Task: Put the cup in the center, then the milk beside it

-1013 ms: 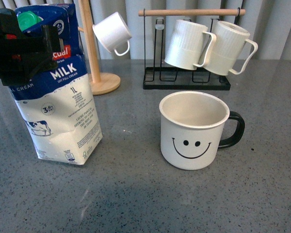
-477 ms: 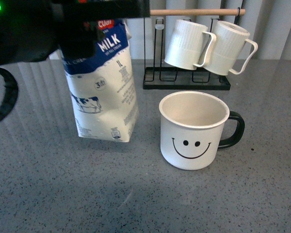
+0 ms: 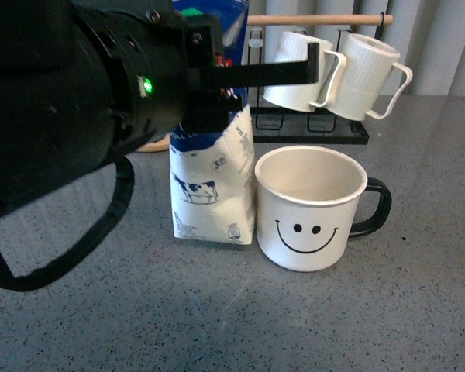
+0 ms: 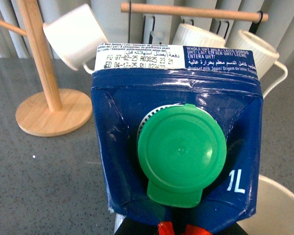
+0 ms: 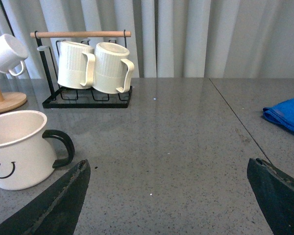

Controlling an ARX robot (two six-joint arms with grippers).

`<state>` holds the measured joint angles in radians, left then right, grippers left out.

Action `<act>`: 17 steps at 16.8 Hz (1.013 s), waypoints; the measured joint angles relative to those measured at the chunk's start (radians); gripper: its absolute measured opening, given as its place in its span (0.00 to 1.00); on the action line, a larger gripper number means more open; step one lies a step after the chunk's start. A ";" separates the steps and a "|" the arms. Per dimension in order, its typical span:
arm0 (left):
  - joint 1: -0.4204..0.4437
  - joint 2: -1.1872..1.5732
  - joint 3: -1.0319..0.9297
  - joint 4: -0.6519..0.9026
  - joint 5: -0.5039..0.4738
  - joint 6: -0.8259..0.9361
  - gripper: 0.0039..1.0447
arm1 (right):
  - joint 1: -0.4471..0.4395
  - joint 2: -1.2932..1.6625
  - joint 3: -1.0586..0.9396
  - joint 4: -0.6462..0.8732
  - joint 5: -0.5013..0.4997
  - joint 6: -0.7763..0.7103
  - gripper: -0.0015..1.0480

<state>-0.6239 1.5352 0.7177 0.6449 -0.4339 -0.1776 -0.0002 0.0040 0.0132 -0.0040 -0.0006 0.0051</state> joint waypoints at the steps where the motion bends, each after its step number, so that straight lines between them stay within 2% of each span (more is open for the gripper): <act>1: -0.008 0.019 0.000 0.007 -0.006 -0.002 0.04 | 0.000 0.000 0.000 0.000 0.000 0.000 0.94; 7: -0.010 0.041 0.000 0.029 -0.031 -0.010 0.05 | 0.000 0.000 0.000 0.000 0.000 0.000 0.94; 10: -0.011 0.041 -0.005 0.029 -0.015 -0.032 0.38 | 0.000 0.000 0.000 0.000 0.000 0.000 0.94; 16: -0.016 -0.037 -0.015 0.003 -0.011 -0.047 0.96 | 0.000 0.000 0.000 0.000 0.000 0.000 0.94; 17: -0.018 -0.062 -0.015 -0.005 -0.011 -0.047 0.93 | 0.000 0.000 0.000 0.000 0.000 0.000 0.94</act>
<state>-0.6415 1.4731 0.7029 0.6395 -0.4446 -0.2245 -0.0002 0.0040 0.0132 -0.0044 -0.0006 0.0051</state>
